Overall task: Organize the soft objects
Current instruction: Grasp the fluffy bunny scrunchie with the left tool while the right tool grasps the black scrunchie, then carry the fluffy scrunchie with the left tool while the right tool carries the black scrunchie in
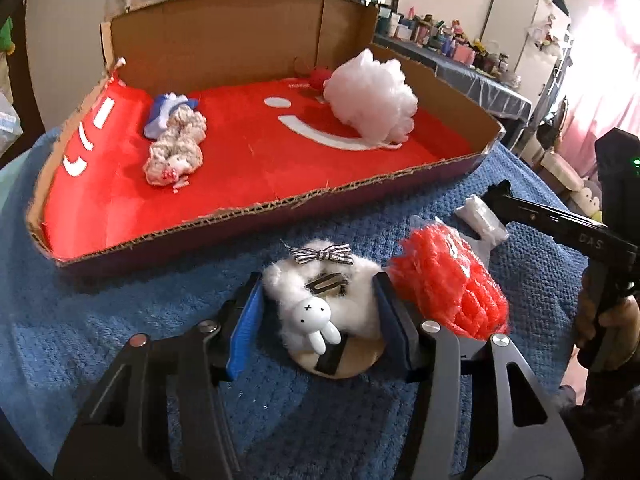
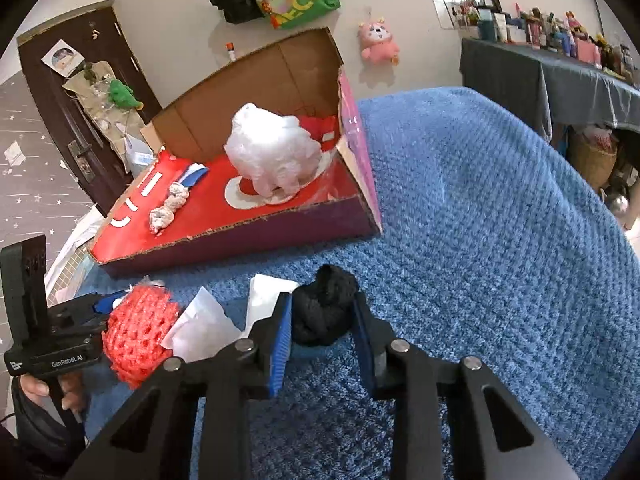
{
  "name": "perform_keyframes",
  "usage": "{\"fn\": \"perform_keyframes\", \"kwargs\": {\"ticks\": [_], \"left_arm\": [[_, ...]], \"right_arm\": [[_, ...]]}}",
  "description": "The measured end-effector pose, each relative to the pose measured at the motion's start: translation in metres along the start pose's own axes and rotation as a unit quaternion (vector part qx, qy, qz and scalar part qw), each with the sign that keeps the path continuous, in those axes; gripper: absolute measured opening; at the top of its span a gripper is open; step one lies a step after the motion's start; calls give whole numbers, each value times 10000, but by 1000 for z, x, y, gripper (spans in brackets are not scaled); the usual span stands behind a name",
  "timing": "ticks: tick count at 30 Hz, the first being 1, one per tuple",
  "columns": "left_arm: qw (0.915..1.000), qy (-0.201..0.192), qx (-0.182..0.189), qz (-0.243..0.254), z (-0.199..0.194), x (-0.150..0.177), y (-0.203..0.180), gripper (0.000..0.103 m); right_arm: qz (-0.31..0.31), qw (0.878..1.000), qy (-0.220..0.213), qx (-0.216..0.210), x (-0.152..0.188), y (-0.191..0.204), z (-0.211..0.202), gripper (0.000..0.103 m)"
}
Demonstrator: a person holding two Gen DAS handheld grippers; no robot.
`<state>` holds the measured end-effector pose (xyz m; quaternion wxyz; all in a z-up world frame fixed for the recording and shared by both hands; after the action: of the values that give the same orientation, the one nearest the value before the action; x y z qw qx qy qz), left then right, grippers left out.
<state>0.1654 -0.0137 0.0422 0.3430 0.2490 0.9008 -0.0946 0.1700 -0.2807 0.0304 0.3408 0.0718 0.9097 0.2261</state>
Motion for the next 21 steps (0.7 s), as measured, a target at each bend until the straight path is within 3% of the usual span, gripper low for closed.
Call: {"fn": "perform_keyframes", "kwargs": {"ticks": [10,21], "left_arm": [[9991,-395,-135,16,-32,-7,4,52],[9987,-476,-188,-83,-44,-3,11,52]], "right_arm": [[-203,9986,-464,-141,-9,18,-33,31],[-417,9977,-437,-298,-5,40,-36,31]]}}
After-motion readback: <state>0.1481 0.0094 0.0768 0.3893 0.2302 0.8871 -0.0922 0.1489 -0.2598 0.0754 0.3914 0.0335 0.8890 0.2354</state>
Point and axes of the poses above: each gripper's, at about its wrist camera, not at the fingertips, and z roughly the way its jaws point, y to its left, x to its underside, the point moved 1 cm from there along z, roughly the way its jaws point, and after that the axes turned 12 degrees about z, right-handed, at the moved point
